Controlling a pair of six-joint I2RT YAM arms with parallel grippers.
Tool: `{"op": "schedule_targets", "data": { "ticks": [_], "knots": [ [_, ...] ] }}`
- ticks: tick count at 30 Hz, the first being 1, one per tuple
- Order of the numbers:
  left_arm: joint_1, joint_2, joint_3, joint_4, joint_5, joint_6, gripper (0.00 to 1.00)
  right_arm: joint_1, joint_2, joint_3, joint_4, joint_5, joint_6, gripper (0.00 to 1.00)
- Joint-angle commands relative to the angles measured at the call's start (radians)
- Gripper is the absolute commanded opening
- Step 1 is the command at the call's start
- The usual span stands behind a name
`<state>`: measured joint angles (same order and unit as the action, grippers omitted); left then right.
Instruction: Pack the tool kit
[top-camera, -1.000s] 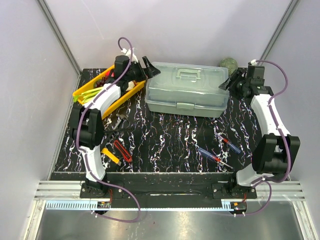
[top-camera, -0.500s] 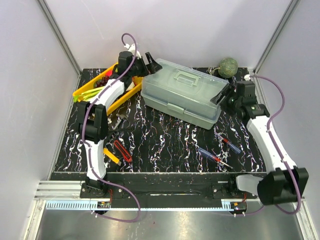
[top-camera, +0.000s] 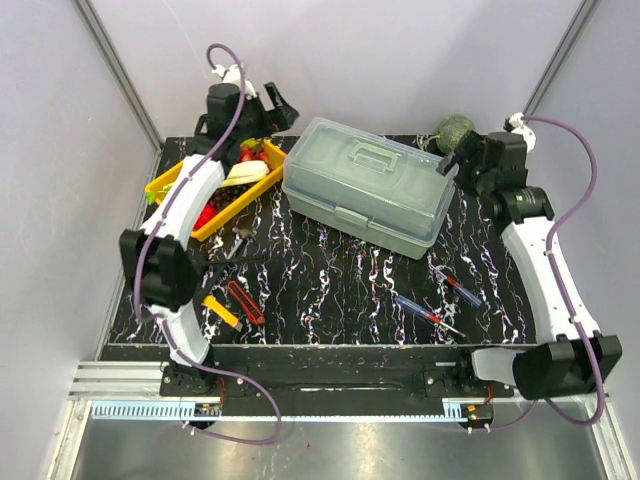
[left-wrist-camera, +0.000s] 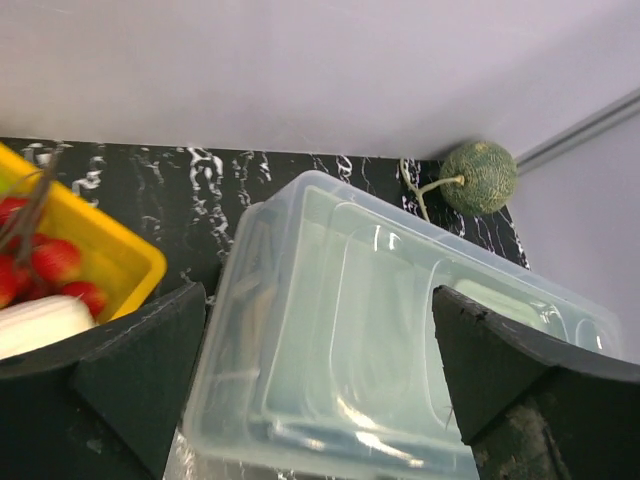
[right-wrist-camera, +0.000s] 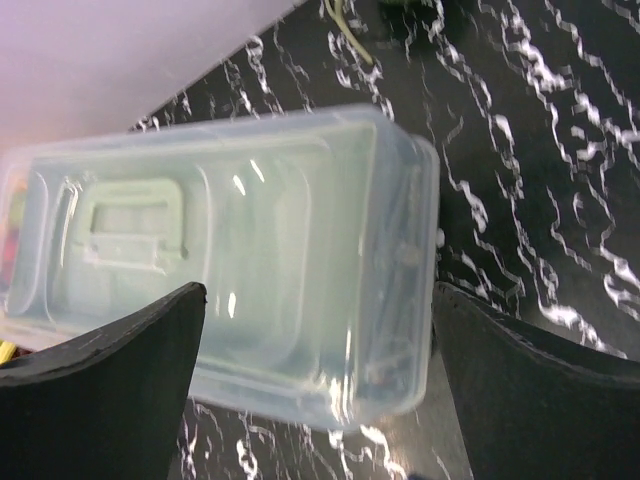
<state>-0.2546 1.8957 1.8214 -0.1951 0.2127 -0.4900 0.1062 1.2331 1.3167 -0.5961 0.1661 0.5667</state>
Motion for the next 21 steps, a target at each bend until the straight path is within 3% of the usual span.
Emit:
{"op": "schedule_targets", "data": {
  "ticks": [1, 6, 10, 16, 21],
  "knots": [
    [0.014, -0.206, -0.14, -0.035, -0.073, -0.015, 0.99, -0.033, 0.107, 0.096, 0.119, -0.063, -0.119, 0.98],
    [0.014, -0.339, -0.402, 0.063, -0.023, -0.058, 0.99, -0.079, 0.285, 0.196, 0.188, -0.238, -0.243, 0.95],
    [0.008, -0.36, -0.523, 0.221, 0.164, -0.105, 0.99, -0.086, 0.414, 0.277, 0.174, -0.381, -0.404, 0.98],
    [-0.031, -0.314, -0.51, 0.287, 0.208, -0.131, 0.99, -0.092, 0.519, 0.334, 0.062, -0.568, -0.548, 0.99],
    [-0.041, -0.199, -0.427, 0.318, 0.248, -0.192, 0.99, -0.091, 0.519, 0.32, -0.019, -0.668, -0.527, 0.96]
  ]
}}
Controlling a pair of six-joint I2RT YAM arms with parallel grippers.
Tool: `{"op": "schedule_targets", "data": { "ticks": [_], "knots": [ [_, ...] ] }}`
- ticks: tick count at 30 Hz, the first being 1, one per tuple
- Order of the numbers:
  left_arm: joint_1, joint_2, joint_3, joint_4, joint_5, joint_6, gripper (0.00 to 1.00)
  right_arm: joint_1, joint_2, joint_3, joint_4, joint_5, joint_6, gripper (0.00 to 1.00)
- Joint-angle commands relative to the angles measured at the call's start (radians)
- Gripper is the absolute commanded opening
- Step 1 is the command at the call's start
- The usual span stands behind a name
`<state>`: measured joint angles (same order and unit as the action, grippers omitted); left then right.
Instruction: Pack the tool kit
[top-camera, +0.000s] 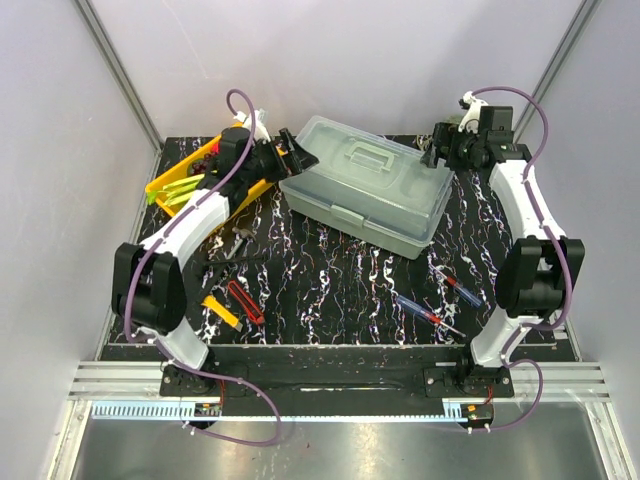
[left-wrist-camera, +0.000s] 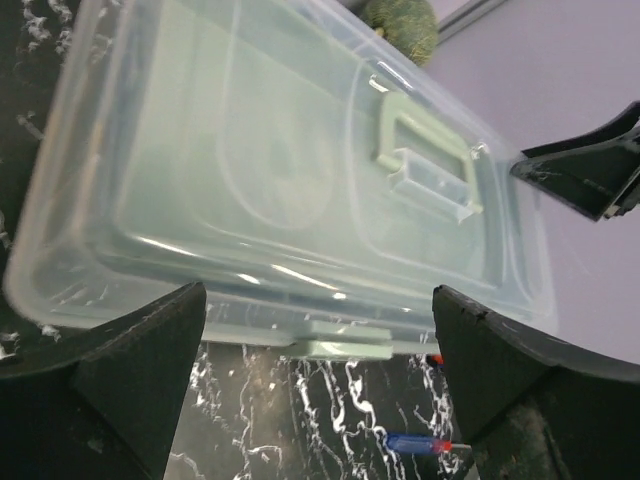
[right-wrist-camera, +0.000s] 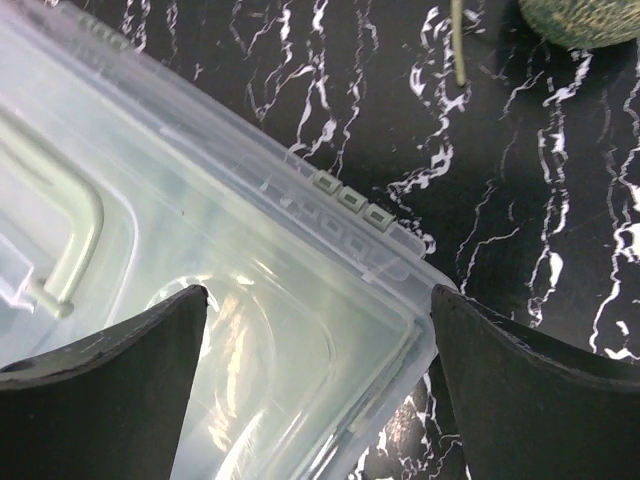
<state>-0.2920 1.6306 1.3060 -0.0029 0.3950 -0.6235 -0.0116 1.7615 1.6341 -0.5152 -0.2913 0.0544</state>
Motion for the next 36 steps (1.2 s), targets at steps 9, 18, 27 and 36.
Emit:
{"op": "schedule_targets", "data": {
  "ticks": [9, 18, 27, 36],
  "knots": [
    [-0.038, 0.242, 0.236, 0.17, 0.149, -0.131, 0.99, 0.025, -0.273, -0.282, -0.089, -0.195, 0.085, 0.95],
    [-0.084, 0.307, 0.254, 0.182, 0.278, -0.068, 0.99, 0.051, -0.555, -0.522, -0.013, -0.322, 0.193, 0.98],
    [-0.07, 0.226, 0.277, -0.054, 0.118, 0.067, 0.99, 0.053, -0.617, -0.404, -0.031, 0.047, 0.242, 0.99],
    [0.033, 0.04, -0.098, 0.229, 0.096, -0.197, 0.99, 0.053, -0.533, -0.339, 0.072, 0.011, 0.321, 0.99]
  ]
}}
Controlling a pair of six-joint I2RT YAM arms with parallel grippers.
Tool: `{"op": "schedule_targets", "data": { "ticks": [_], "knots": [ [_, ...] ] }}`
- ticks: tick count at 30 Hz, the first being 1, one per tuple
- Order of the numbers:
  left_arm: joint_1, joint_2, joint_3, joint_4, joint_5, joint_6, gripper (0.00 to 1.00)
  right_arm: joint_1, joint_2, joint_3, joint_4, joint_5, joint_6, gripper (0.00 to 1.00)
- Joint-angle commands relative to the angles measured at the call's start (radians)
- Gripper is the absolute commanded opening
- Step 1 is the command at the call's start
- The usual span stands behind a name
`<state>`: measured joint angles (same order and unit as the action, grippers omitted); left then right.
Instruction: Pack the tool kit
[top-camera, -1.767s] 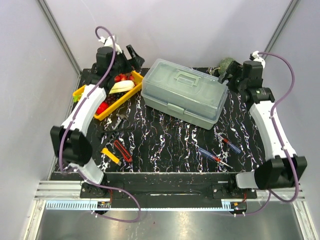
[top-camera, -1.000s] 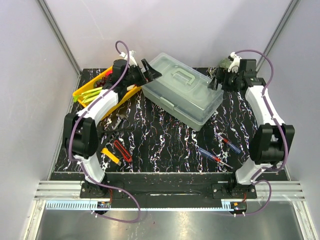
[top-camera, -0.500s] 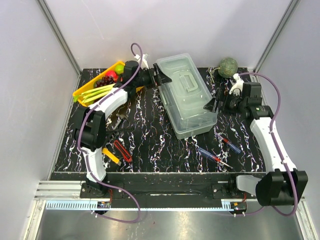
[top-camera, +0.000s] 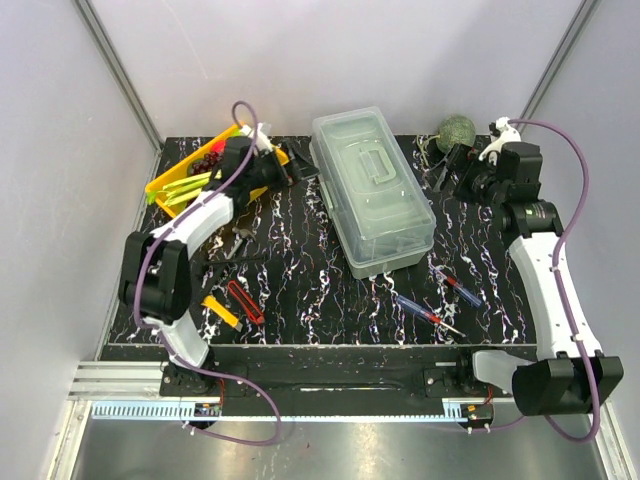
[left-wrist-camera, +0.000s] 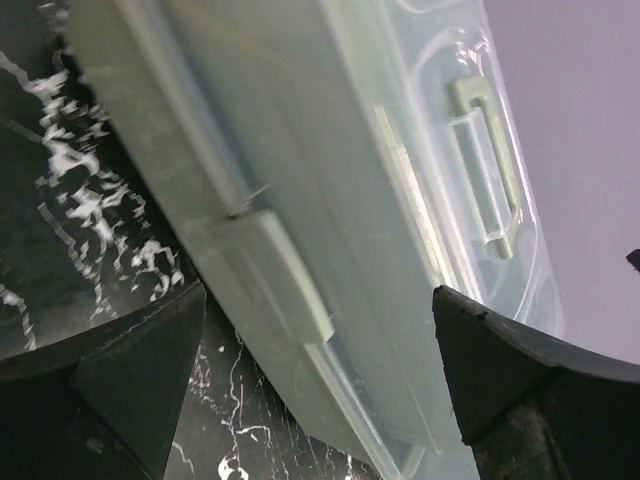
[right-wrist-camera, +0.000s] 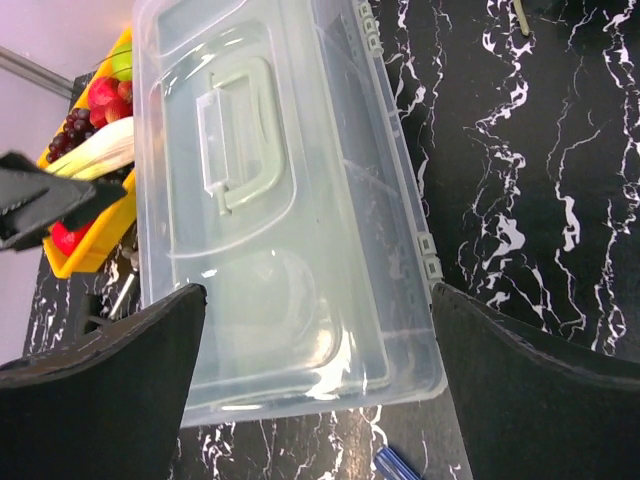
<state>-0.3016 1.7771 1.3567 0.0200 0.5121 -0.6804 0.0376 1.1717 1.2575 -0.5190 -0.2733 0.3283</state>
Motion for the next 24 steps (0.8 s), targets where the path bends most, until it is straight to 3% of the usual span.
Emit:
{"op": "schedule_targets", "data": {
  "ticks": [1, 6, 14, 24],
  "knots": [
    [0.044, -0.117, -0.189, 0.245, -0.023, -0.162, 0.99, 0.004, 0.083, 0.049, 0.083, -0.029, 0.06, 0.99],
    [0.03, -0.079, -0.283, 0.394, -0.032, -0.315, 0.99, 0.004, 0.198, 0.158, 0.103, -0.153, 0.172, 0.99],
    [-0.025, 0.057, -0.401, 0.957, -0.06, -0.625, 0.99, 0.002, 0.239, 0.122, 0.195, -0.217, 0.233, 0.99],
    [-0.076, 0.159, -0.49, 1.153, -0.231, -0.696, 0.99, 0.005, 0.305, 0.106, 0.249, -0.228, 0.245, 0.99]
  ]
}}
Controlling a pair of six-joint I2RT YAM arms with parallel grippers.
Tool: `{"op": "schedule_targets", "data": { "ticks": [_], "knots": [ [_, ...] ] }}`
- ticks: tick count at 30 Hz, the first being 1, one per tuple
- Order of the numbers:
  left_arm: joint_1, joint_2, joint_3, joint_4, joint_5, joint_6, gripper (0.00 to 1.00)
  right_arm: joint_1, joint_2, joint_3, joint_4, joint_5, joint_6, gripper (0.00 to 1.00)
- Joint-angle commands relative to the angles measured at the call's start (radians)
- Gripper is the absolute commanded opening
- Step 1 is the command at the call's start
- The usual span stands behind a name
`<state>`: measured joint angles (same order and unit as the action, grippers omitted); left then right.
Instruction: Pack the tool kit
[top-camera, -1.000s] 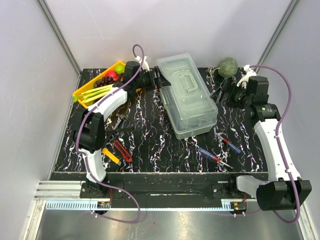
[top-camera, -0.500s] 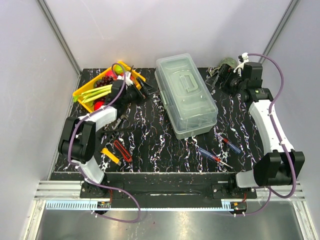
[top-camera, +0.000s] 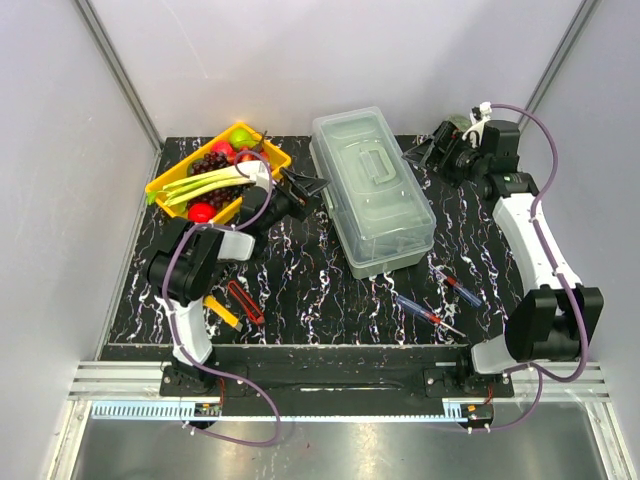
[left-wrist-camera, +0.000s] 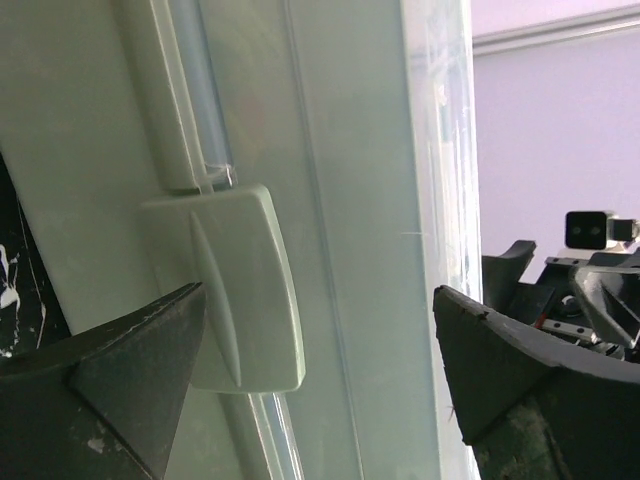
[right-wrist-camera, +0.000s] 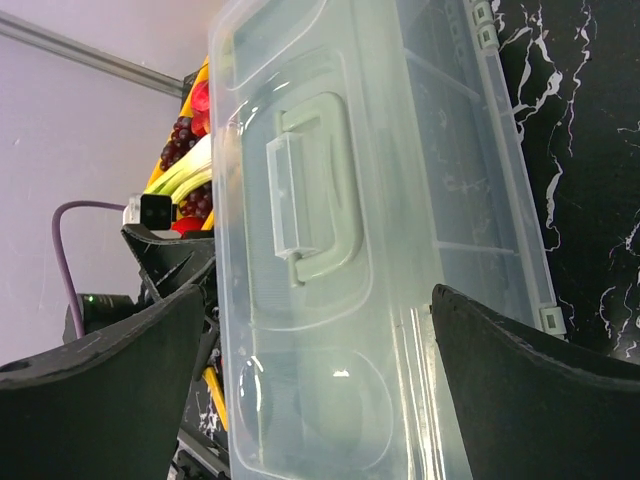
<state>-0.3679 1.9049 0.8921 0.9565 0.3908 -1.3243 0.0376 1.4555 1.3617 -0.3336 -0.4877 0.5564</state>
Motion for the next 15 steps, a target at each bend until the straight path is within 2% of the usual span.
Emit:
{"op": "schedule_targets", "data": {
  "ticks": [1, 6, 12, 15],
  "knots": [
    [-0.019, 0.045, -0.028, 0.235, -0.125, -0.059, 0.99, 0.005, 0.026, 0.001, 0.068, -0.003, 0.029, 1.0],
    [-0.054, 0.124, -0.027, 0.356, -0.173, -0.121, 0.99, 0.018, 0.034, -0.016, 0.084, 0.004, 0.057, 0.99],
    [-0.082, 0.158, -0.027, 0.393, -0.194, -0.139, 0.99, 0.016, 0.04, -0.026, 0.074, 0.027, 0.042, 0.99],
    [-0.082, 0.193, -0.027, 0.471, -0.191, -0.165, 0.99, 0.018, 0.046, -0.042, 0.076, 0.026, 0.036, 0.99]
  ]
}}
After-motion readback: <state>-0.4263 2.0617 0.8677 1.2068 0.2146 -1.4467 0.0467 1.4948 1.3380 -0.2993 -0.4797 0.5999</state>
